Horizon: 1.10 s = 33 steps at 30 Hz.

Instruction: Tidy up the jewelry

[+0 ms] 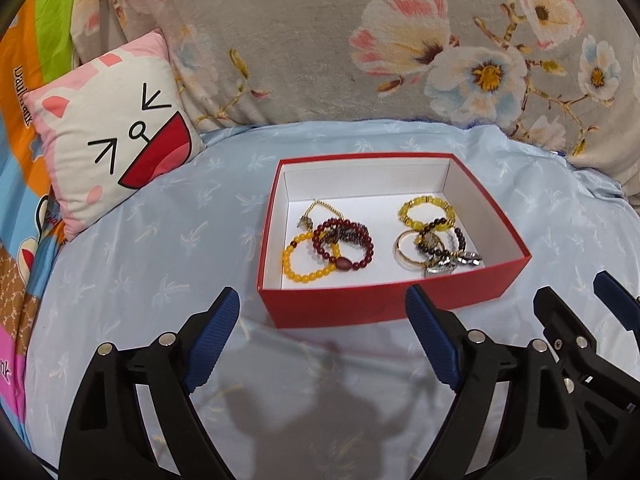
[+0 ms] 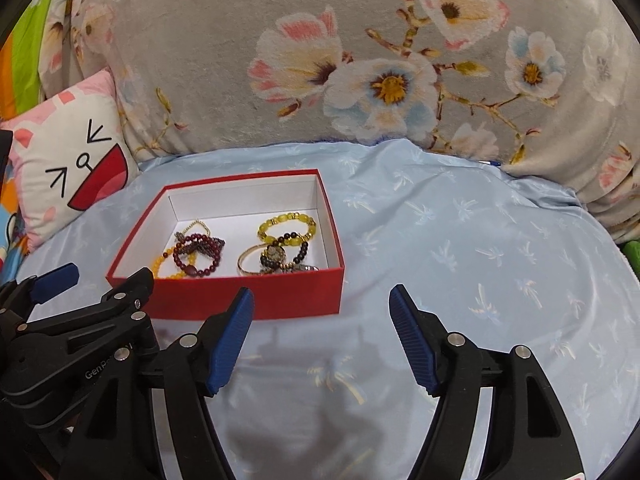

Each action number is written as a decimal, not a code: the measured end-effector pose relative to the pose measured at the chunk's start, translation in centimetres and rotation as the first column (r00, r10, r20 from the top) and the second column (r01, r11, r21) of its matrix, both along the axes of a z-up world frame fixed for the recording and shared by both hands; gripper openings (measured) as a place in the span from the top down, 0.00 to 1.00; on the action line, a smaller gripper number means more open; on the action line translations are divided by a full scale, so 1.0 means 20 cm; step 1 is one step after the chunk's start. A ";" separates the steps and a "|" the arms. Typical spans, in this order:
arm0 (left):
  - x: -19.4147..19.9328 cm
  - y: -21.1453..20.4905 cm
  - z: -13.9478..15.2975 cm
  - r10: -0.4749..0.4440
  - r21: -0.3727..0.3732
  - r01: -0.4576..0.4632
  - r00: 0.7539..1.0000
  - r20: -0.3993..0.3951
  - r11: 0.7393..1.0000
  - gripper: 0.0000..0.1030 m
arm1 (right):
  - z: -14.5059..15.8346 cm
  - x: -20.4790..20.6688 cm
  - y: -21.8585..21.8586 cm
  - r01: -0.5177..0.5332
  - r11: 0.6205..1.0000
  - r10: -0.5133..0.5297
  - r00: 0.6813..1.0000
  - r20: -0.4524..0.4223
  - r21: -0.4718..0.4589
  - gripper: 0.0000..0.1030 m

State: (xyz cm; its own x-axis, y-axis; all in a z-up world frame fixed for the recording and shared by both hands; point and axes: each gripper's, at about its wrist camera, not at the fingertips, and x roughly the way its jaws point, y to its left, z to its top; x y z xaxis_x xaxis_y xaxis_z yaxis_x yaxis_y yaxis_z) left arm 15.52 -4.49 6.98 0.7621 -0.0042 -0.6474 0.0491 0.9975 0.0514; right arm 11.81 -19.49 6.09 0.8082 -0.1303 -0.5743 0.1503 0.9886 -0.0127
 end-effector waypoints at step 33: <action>-0.06 0.04 -0.07 0.030 0.006 -0.030 1.000 -0.006 1.000 0.22 | -0.07 -0.03 0.02 -0.001 1.000 0.002 0.999 -0.035 0.031 0.34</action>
State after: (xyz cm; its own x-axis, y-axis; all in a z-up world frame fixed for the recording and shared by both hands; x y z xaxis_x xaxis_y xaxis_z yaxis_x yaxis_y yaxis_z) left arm 14.39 -3.72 5.67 0.7577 0.0228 -0.6522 0.0192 0.9982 0.0572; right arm 11.16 -19.13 4.62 0.7878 -0.1111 -0.6058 0.1492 0.9887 0.0127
